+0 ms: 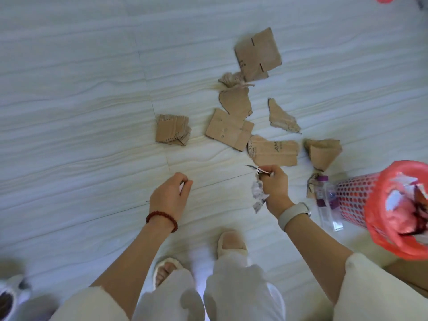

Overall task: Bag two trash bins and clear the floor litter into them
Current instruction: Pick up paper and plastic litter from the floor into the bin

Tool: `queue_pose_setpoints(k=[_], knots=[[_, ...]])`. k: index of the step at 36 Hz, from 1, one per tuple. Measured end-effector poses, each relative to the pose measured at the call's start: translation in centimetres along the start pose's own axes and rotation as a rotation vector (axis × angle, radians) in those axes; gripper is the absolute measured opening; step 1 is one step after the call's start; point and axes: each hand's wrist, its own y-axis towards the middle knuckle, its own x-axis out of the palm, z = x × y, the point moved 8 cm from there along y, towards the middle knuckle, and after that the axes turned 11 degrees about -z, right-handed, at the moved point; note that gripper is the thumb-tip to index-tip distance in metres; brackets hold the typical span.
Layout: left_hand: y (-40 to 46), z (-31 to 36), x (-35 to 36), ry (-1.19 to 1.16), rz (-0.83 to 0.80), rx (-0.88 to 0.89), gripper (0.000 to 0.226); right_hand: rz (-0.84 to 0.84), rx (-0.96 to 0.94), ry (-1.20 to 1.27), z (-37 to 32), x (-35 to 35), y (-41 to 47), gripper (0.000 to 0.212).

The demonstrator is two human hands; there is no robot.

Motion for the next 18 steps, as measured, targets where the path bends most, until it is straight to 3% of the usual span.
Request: queue_pose_setpoints(k=[9, 18], knots=[[-9.0, 19.3, -8.9, 0.04, -0.077, 0.104, 0.021, 0.111, 0.032, 0.008, -9.4, -14.4, -15.2, 0.024], [-13.8, 34.2, -4.7, 0.039, -0.172, 0.181, 0.018, 0.378, 0.136, 0.085, -7.4, -33.5, -23.3, 0.029]])
